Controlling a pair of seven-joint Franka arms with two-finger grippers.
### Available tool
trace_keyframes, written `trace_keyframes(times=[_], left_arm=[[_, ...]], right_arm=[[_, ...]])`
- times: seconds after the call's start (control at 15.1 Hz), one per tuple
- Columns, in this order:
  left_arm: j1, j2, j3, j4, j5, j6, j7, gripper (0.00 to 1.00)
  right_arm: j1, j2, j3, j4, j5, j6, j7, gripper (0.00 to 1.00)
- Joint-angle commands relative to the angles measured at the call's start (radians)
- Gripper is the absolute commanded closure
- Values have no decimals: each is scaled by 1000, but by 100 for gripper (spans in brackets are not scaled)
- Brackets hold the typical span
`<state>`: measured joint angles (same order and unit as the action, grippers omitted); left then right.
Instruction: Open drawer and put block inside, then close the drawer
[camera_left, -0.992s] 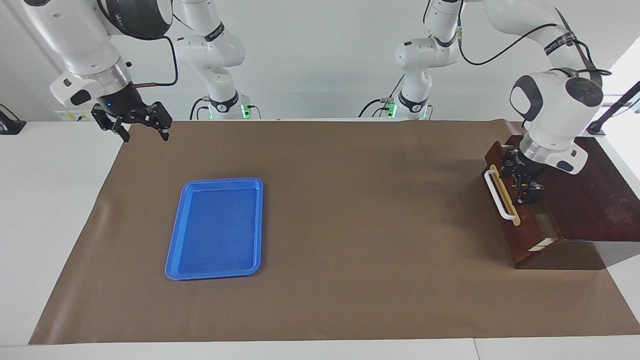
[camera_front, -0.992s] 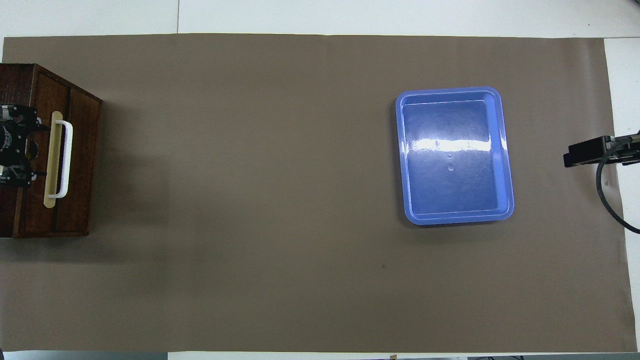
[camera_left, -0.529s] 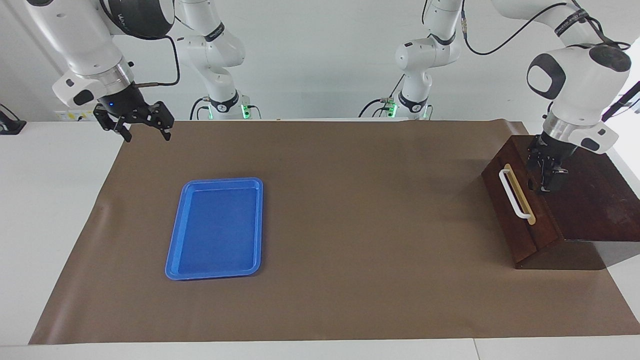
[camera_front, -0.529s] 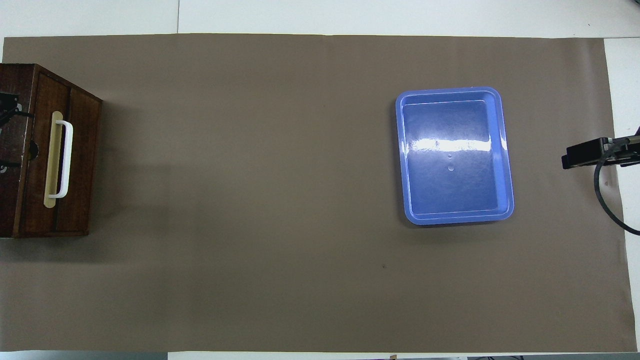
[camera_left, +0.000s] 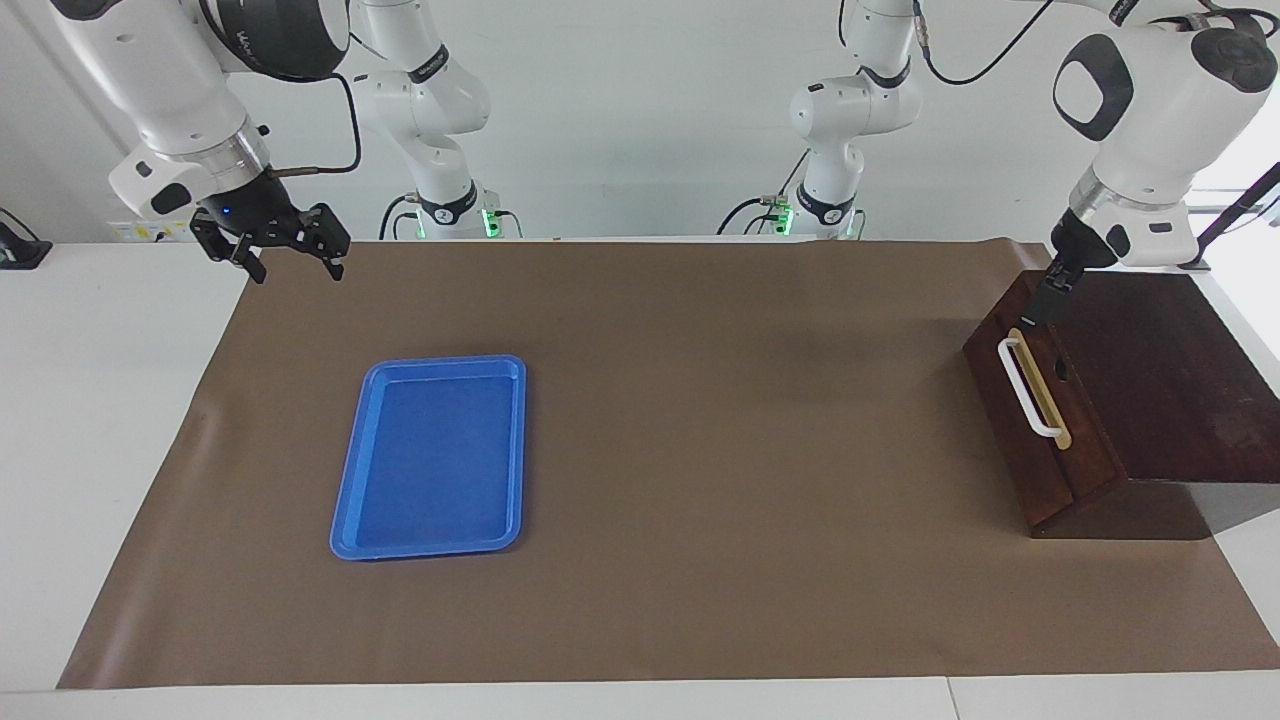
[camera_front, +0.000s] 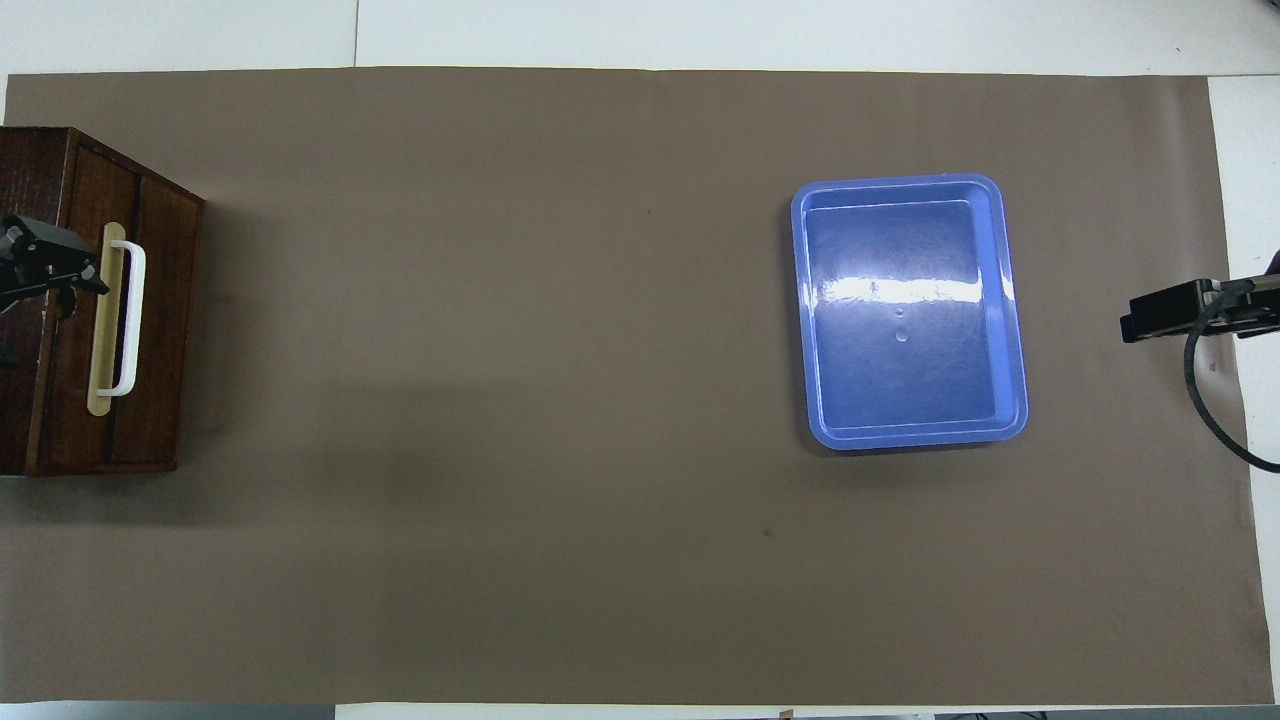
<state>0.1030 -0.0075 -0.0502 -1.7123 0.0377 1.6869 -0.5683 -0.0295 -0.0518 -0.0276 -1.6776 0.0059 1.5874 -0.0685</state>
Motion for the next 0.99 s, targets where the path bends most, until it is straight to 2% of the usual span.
trace_keyframes(times=[0.0, 0.33, 0.53, 0.93], left_arm=[[15, 38, 6, 91, -29, -91, 247, 0], [15, -20, 0, 54, -33, -95, 315, 0], [17, -22, 0, 51, -33, -95, 422, 0], [-23, -6, -13, 68, -32, -145, 484, 0]], right_arm=[[-6, -19, 5, -19, -7, 0, -22, 0], [-6, -19, 5, -19, -7, -1, -20, 0], [-6, -19, 5, -19, -7, -3, -20, 0], [-12, -19, 3, -19, -7, -3, -20, 0]])
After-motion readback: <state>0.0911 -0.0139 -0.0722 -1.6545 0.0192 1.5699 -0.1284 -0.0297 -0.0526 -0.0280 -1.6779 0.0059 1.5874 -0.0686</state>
